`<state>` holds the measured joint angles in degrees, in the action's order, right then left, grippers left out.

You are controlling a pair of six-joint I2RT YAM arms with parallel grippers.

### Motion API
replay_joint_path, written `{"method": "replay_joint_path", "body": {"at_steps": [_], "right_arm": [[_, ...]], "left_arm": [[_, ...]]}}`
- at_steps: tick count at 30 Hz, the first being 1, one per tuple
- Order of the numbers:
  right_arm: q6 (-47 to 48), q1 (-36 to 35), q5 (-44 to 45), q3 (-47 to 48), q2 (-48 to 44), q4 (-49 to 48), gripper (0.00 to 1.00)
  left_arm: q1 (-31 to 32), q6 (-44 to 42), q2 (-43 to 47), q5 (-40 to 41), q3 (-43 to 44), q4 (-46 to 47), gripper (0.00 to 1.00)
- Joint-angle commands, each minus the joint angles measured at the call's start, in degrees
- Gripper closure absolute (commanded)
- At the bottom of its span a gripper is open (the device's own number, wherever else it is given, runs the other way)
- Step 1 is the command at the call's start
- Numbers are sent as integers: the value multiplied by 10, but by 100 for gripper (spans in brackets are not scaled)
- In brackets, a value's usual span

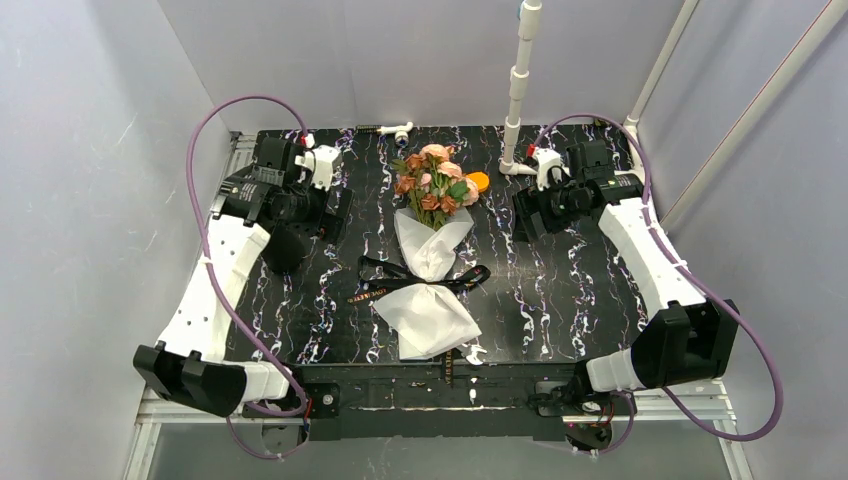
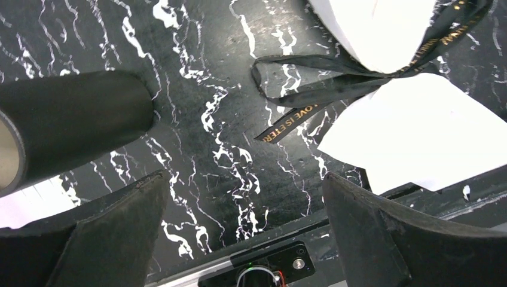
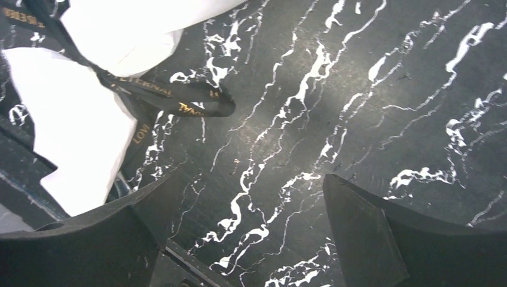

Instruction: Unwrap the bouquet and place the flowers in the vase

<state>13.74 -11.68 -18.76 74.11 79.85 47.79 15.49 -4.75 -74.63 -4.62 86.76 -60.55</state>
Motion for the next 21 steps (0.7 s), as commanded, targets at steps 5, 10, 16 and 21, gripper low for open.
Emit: {"method": "replay_joint_path", "body": {"at_steps": [5,10,16,21], "right_arm": [[44,-13,-114,9,30,6,0],[69,-40,-125,6,72,15,0],[81,-92,-137,-11,102,4,4],[91,-127,-156,-43,130,0,7]], "left_arm": [[0,-97,36,-142,-43,26,0],[1,-170,47,-233,-116,51,0],[13,-283,87,-308,-237,118,0],[40,-361,101,-329,-327,161,0]]}}
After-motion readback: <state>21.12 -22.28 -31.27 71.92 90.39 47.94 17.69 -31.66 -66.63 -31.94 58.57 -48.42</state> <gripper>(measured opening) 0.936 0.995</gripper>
